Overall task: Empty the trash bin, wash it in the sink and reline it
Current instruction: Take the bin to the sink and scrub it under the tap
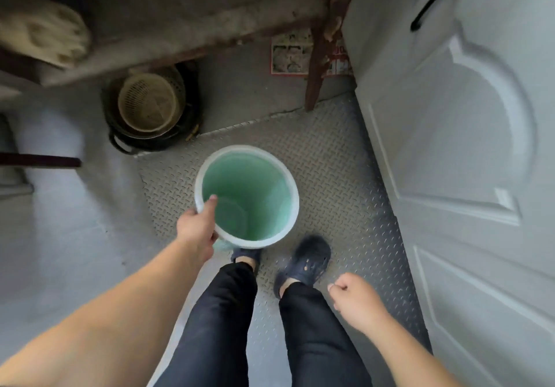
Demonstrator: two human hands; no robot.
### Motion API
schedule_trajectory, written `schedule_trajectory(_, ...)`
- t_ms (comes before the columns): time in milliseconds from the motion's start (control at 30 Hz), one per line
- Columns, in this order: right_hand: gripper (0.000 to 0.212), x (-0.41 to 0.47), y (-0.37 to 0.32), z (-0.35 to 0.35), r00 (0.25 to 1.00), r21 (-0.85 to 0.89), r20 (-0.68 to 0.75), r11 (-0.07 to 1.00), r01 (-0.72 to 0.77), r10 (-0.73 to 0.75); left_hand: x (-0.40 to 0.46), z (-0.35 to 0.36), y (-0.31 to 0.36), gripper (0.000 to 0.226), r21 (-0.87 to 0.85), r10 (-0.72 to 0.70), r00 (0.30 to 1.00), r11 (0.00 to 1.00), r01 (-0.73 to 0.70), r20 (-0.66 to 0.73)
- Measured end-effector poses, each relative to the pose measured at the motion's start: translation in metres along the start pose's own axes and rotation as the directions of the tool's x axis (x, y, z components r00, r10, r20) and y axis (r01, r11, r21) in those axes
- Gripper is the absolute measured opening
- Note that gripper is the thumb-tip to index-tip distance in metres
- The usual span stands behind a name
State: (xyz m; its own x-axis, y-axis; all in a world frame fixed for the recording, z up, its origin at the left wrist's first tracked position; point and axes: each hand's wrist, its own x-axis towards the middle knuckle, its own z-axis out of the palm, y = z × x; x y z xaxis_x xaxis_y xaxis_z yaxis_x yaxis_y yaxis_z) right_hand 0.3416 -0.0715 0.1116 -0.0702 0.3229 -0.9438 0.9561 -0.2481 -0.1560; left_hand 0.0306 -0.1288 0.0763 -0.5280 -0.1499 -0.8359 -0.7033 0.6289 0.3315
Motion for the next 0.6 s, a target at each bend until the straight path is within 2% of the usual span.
schedule_trajectory(133, 0.024, -0.069, -0.012, -0.021, 0.997, -0.16, 0.03, 0.984, 0.076, -0.072, -0.062, -0.096, 0.014, 0.058, -0.028, 0.031, 0.987, 0.999, -0.036, -0.155)
schedule_trajectory(267, 0.025, -0.133, -0.019, -0.044, 0.991, -0.371, 0.06, 0.919, 0.133, -0.119, -0.126, -0.182, 0.012, 0.059, -0.133, 0.008, 0.976, 0.99, -0.038, -0.216)
schedule_trajectory(400, 0.024, -0.187, -0.024, -0.073, 0.991, -0.586, 0.08, 0.799, 0.136, -0.109, -0.189, -0.256, 0.003, 0.051, -0.227, -0.041, 0.959, 0.974, -0.025, -0.281)
schedule_trajectory(500, 0.026, -0.217, -0.03, -0.089, 0.987, -0.726, 0.1, 0.669, 0.159, -0.126, -0.222, -0.306, -0.012, 0.059, -0.37, -0.133, 0.961, 0.928, 0.035, -0.242)
schedule_trajectory(600, 0.026, -0.24, -0.053, -0.095, 0.978, -0.83, 0.132, 0.521, 0.197, -0.159, -0.24, -0.345, -0.036, 0.058, -0.44, -0.172, 0.966, 0.895, 0.072, -0.194)
